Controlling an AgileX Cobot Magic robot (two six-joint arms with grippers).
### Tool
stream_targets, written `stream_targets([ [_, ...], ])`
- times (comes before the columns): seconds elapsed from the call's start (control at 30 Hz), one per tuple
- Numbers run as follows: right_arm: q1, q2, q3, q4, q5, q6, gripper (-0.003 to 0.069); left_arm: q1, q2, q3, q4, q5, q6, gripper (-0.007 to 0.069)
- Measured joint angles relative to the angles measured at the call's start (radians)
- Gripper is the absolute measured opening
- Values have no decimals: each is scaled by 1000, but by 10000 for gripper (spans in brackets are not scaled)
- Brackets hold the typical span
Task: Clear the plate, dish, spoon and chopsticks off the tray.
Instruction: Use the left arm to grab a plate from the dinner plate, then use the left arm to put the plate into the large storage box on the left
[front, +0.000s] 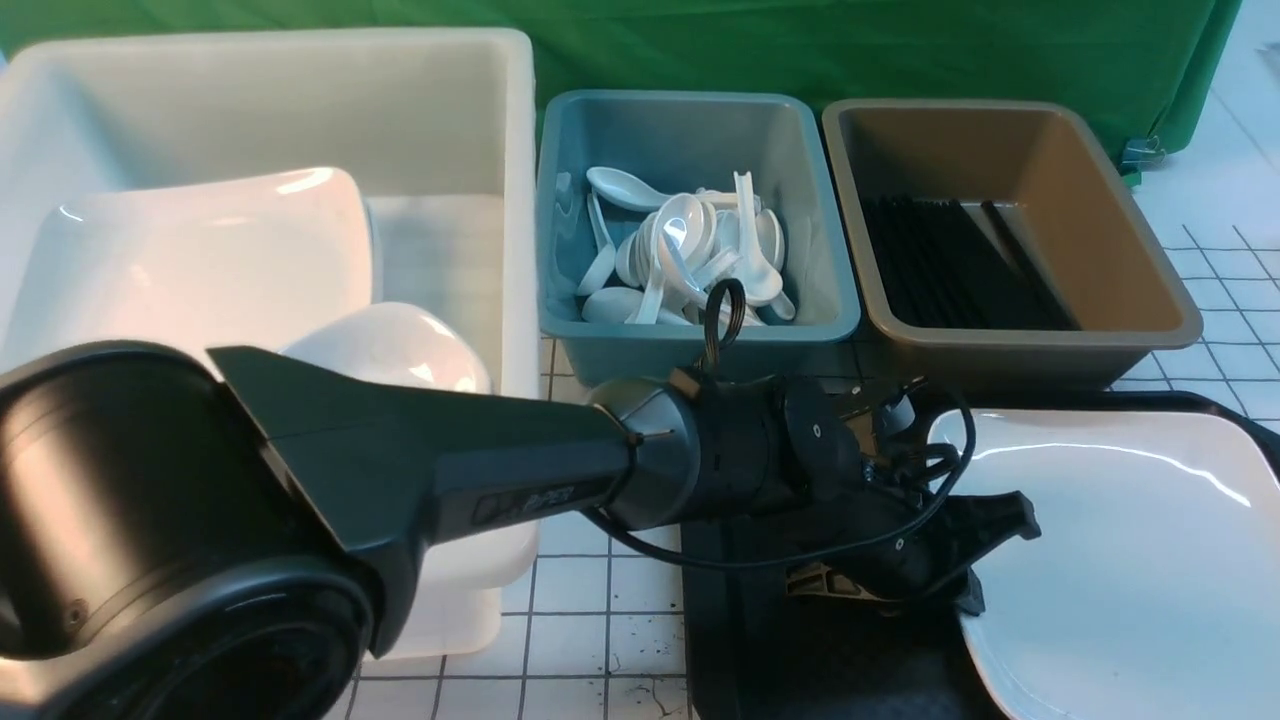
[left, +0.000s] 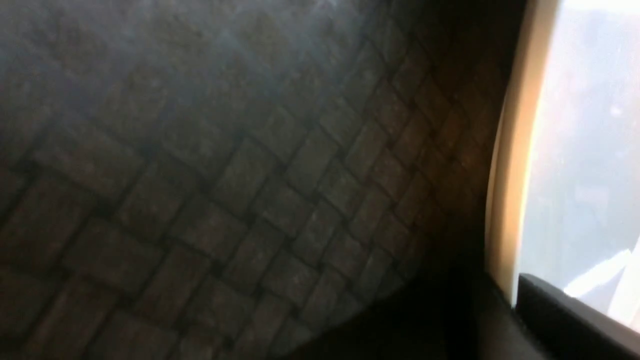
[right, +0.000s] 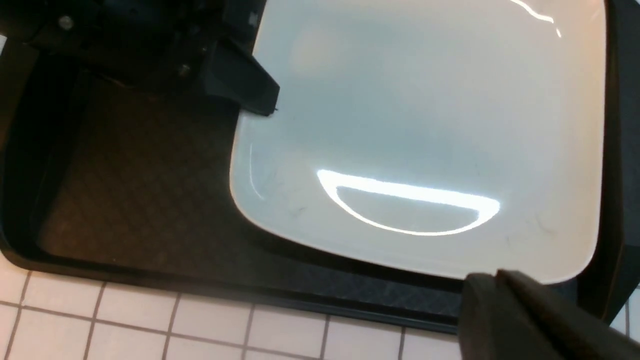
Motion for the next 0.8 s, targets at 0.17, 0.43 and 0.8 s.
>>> stream_targets([
  [0.17,0,0,0,0,6,0,30,10,-99,6,143,51,28,19],
  [0.43,0,0,0,0,7,-2,35,18,-291,7,252,62,39,21],
  [0.8,0,0,0,0,3,-3,50,65,-420,12,260,100,52,22],
])
